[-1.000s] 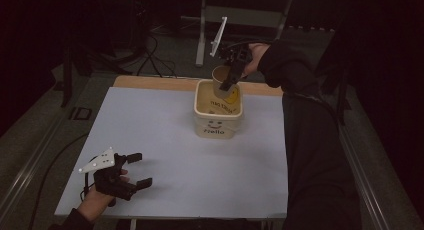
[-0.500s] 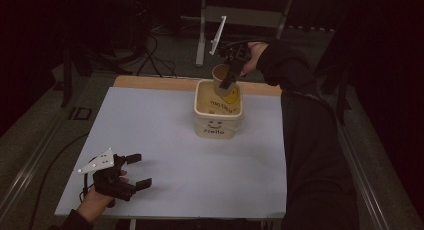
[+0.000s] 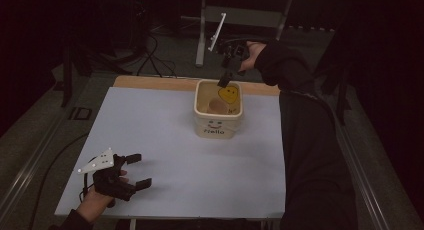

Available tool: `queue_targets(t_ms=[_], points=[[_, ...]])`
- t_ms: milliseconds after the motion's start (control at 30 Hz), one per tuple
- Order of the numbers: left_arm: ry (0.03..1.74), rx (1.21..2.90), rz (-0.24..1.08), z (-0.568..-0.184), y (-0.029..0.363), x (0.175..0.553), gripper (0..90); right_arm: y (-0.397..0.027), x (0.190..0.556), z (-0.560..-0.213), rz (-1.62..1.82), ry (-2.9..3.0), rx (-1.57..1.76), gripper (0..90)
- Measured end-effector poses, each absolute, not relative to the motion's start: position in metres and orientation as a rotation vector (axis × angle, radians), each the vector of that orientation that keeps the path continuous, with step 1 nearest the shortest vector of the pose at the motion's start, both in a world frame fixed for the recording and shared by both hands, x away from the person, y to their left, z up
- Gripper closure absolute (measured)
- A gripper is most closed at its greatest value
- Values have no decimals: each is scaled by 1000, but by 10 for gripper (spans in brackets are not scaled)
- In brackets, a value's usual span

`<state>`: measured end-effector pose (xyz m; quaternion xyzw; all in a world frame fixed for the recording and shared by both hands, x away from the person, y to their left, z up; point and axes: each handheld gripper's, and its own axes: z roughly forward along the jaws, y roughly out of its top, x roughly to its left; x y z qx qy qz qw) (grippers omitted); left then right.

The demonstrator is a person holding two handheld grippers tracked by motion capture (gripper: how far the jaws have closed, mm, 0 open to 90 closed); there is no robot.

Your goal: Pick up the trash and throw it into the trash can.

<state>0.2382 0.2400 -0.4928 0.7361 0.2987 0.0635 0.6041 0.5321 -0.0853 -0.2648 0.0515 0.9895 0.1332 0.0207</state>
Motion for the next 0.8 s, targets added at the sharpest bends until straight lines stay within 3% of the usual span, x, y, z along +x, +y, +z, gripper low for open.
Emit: queue_targets(t_ms=[800], points=[[677, 1710, 142, -492, 237, 239, 5, -85, 516, -260, 441, 3029, 140, 98]])
